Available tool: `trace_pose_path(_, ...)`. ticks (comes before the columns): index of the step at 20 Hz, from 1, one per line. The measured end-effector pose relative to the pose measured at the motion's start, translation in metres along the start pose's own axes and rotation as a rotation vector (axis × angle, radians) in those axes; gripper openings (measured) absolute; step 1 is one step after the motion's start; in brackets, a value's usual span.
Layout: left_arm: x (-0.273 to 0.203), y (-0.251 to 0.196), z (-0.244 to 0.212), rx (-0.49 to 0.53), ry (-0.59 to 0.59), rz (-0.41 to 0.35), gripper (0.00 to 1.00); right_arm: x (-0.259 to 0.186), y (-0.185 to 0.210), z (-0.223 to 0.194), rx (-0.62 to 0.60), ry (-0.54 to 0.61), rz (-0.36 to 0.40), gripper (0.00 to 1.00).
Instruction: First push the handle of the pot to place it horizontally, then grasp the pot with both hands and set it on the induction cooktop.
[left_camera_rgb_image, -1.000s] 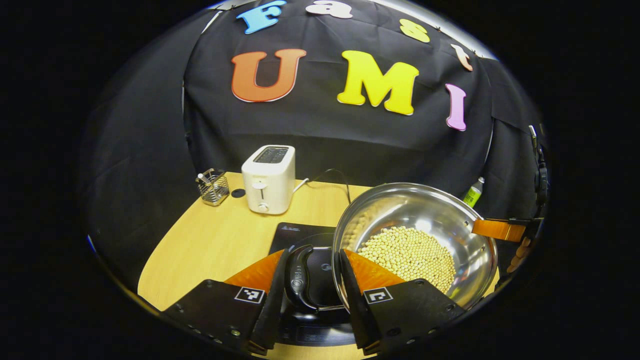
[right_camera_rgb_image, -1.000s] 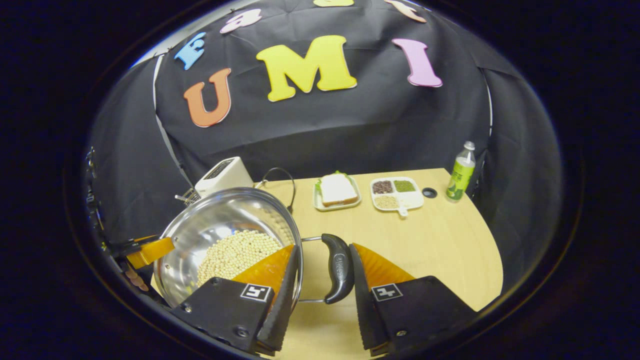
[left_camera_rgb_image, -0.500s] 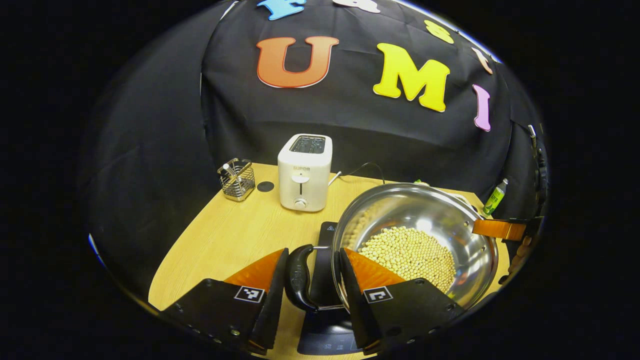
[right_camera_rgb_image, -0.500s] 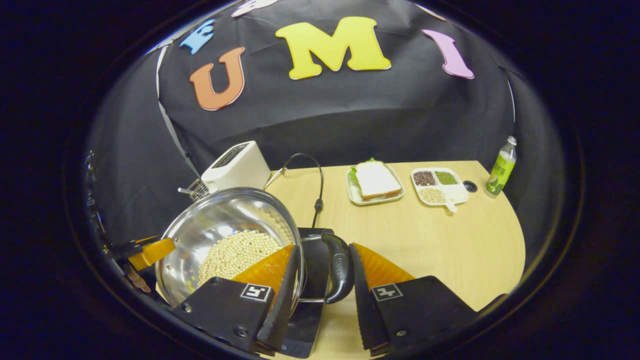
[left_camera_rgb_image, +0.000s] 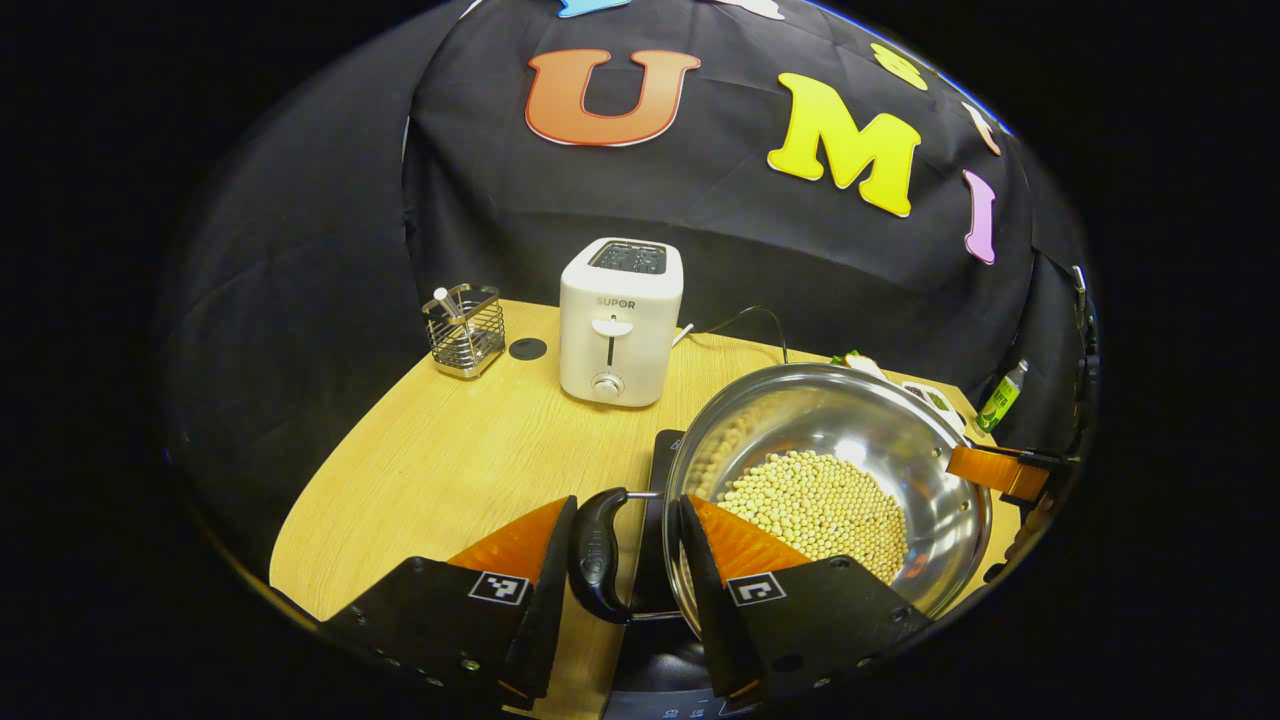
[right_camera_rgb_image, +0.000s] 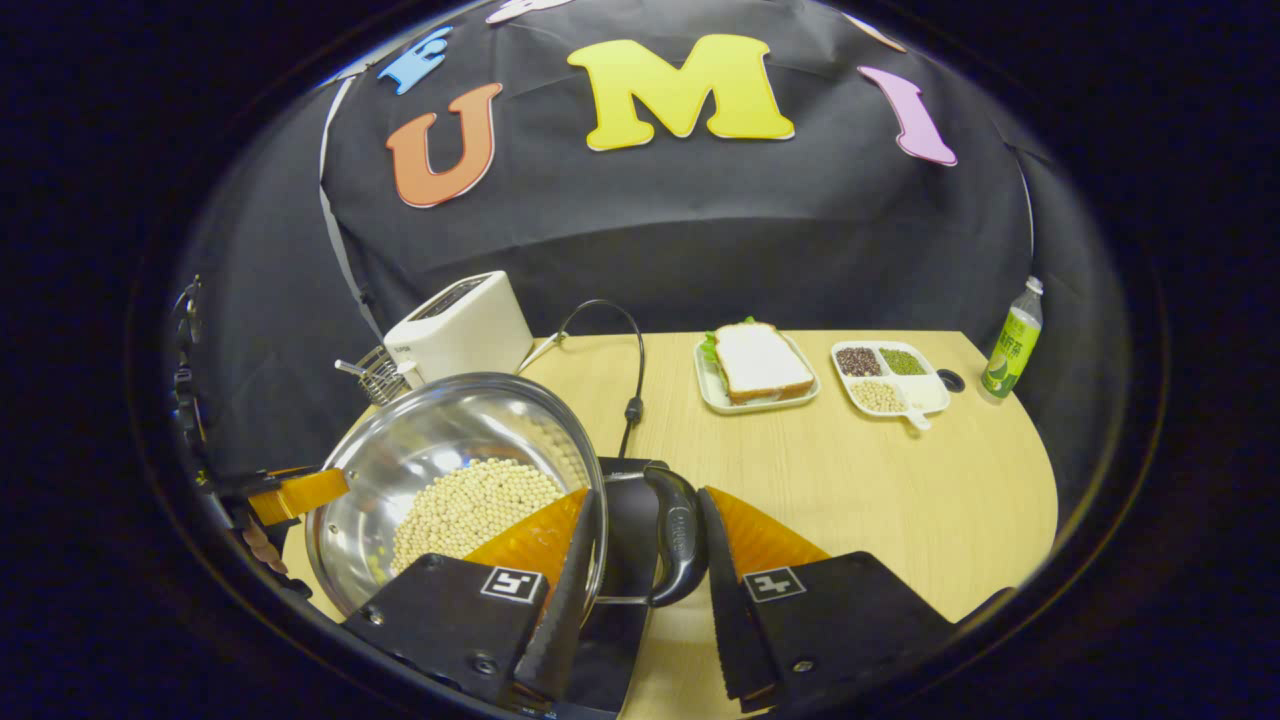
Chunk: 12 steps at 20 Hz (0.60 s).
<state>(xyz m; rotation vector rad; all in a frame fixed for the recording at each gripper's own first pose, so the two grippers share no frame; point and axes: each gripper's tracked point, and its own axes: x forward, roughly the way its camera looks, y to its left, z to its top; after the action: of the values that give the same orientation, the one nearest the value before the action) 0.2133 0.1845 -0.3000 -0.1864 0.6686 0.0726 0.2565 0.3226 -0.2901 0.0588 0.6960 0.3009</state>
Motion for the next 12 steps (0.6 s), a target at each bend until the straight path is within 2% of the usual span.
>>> trace_pose_path(12, 0.011, -0.004, 0.000, 0.051, -0.044, 0.004, 0.57, 0.011, -0.008, -0.015, 0.075, -0.013, 0.035, 0.60)
